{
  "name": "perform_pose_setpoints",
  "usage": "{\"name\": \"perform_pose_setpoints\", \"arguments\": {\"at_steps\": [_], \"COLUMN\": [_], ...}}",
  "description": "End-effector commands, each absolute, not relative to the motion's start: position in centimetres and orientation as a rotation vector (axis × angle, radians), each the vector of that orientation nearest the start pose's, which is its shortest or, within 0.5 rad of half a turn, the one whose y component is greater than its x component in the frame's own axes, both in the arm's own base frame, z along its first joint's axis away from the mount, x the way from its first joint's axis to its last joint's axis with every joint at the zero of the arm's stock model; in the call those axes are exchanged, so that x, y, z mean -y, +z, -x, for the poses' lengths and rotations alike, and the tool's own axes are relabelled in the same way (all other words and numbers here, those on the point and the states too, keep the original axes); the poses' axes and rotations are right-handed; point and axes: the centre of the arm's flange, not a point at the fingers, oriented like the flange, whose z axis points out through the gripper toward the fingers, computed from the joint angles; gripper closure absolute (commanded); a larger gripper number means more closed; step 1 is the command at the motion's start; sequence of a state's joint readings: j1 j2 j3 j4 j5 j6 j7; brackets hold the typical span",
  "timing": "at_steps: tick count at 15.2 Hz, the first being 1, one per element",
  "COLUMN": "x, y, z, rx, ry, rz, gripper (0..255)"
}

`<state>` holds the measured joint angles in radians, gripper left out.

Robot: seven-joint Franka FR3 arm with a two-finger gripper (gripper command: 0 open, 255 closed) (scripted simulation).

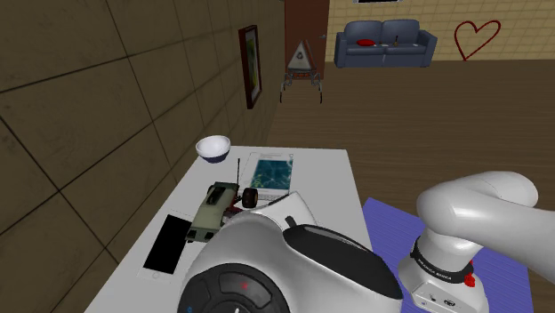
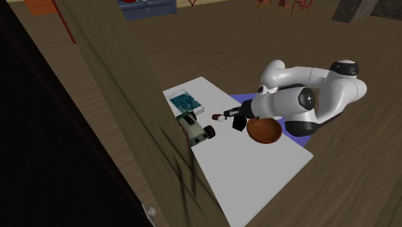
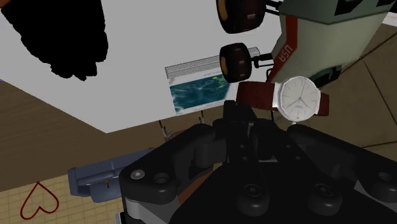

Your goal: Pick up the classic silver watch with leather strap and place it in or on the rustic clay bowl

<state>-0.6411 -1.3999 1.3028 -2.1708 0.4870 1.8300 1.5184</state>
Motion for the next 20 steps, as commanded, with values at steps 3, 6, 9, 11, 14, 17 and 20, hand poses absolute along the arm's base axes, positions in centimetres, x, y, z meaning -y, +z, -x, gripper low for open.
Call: {"name": "perform_pose_setpoints", "arguments": {"at_steps": [3, 6, 9, 11, 14, 17, 20], "x": [-40.7, -40.4, -40.0, -39.8, -39.5, -39.2, -39.2], "y": [43.9, 44.1, 44.3, 44.4, 44.6, 44.2, 42.6], "z": [-22.1, -18.2, -14.2, -11.6, -7.7, -4.4, -4.4], "rx": [-1.683, -1.683, -1.683, -1.683, -1.683, -1.683, -1.683], "ry": [-1.374, -1.374, -1.374, -1.374, -1.374, -1.374, -1.374], "rz": [2.542, 2.542, 2.542, 2.542, 2.542, 2.542, 2.542], "gripper": [255, 255, 255, 255, 255, 255, 255]}}
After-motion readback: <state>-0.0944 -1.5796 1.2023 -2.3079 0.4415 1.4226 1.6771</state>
